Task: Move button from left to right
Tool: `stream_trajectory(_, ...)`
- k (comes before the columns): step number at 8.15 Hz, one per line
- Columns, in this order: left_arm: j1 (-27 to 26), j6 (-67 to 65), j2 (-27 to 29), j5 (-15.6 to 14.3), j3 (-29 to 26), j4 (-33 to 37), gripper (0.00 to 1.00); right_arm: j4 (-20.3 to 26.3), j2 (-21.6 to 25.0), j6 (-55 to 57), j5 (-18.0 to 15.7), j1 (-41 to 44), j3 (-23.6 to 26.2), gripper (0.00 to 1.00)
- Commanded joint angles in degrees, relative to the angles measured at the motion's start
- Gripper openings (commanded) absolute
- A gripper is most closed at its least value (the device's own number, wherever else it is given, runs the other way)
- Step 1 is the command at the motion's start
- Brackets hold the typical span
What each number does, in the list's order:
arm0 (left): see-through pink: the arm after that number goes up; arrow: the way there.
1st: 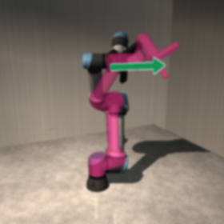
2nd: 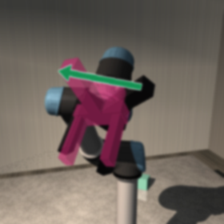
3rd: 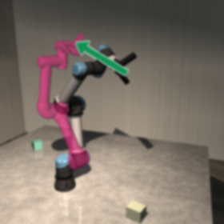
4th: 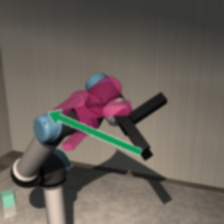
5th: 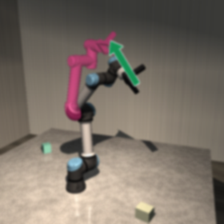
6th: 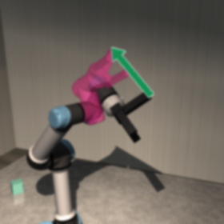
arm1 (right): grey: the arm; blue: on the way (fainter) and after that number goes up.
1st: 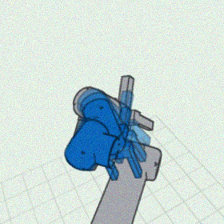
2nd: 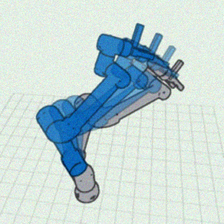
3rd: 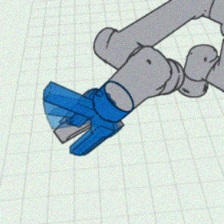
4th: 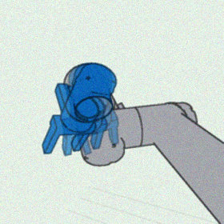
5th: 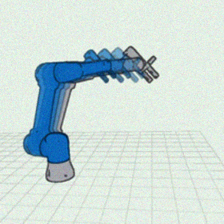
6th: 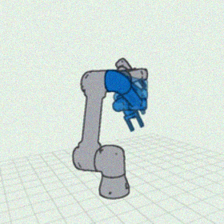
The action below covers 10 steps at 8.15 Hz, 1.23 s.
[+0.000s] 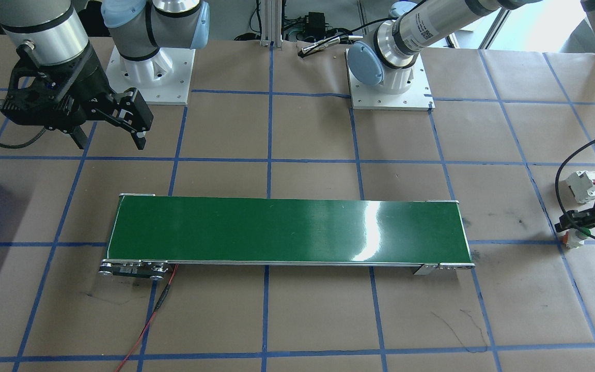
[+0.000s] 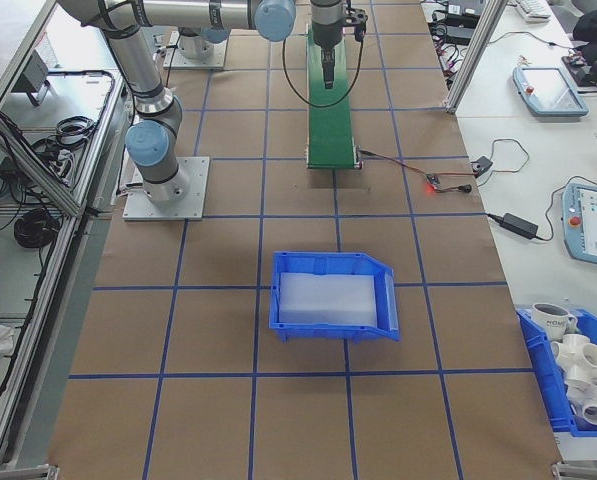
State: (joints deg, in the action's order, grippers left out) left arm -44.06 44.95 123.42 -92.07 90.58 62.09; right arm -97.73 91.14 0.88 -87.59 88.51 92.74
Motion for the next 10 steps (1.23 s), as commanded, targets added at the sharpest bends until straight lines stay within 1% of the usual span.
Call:
stream_trajectory(1, 0.0, 1.1, -0.1, 1.5, 0.1, 0.4, 1.00, 0.0, 0.0, 0.0, 0.0, 0.0, 0.1, 1.00)
stream_trajectory(5, 0.1, 1.2, 0.1, 1.6, -0.6, -0.6, 1.00, 0.0, 0.0, 0.0, 0.0, 0.0, 0.0, 1.00)
stream_trajectory(7, 0.0, 0.5, 0.5, 2.4, -0.8, -1.3, 1.00, 0.0, 0.0, 0.0, 0.0, 0.0, 0.0, 1.00)
stream_trajectory(8, 0.0, 0.3, 0.9, 5.8, -0.8, -2.0, 1.00, 0.0, 0.0, 0.0, 0.0, 0.0, 0.0, 1.00)
stream_trajectory(9, 0.0, 1.9, 1.6, 6.5, -0.7, -2.1, 1.00, 0.0, 0.0, 0.0, 0.0, 0.0, 0.0, 1.00)
stream_trajectory(10, 0.0, 6.7, 2.3, 6.4, -0.8, -2.1, 1.00, 0.0, 0.0, 0.0, 0.0, 0.0, 0.0, 1.00)
